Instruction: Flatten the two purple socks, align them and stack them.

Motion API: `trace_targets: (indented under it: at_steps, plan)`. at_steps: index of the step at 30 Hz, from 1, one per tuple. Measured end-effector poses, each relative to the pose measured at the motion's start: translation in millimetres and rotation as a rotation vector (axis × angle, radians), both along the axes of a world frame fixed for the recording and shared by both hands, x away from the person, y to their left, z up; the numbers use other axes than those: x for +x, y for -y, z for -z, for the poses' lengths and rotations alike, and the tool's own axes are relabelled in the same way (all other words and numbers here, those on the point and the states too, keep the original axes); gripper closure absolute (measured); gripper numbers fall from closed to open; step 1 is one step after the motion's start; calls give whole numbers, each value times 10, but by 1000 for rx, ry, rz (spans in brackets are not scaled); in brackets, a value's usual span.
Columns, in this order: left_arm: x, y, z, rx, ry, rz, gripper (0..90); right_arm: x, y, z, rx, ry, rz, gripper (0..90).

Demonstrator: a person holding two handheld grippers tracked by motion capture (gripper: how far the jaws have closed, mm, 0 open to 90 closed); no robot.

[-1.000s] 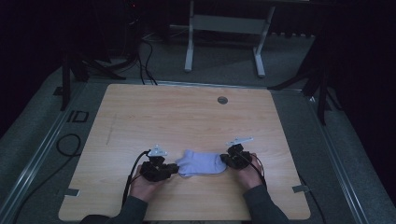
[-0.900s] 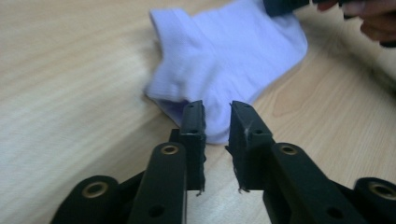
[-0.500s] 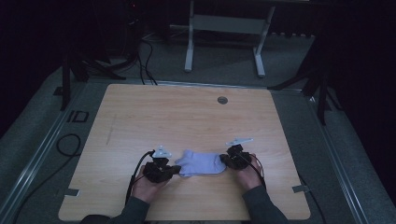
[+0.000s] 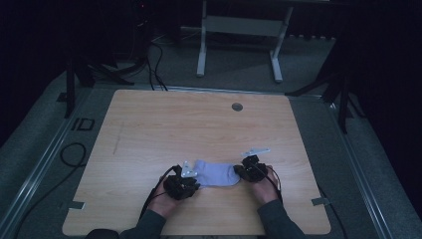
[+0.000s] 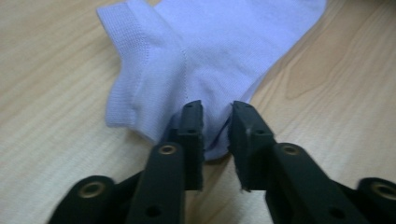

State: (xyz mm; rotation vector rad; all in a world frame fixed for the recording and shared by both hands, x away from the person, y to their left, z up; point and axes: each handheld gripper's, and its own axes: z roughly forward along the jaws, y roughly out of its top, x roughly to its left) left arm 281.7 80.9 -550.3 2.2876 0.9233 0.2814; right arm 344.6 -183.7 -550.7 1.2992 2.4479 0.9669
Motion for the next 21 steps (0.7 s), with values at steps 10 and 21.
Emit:
trace_targets:
  at_steps: [10, 21]
  plan:
    - [82, -6, 0, 39, 56, -41, 796, -19, 6, -4, -18, 37, 28, 870]
    - [102, -145, -111, -91, 50, -58, 704, 18, 205, -113, 43, 79, 82, 635]
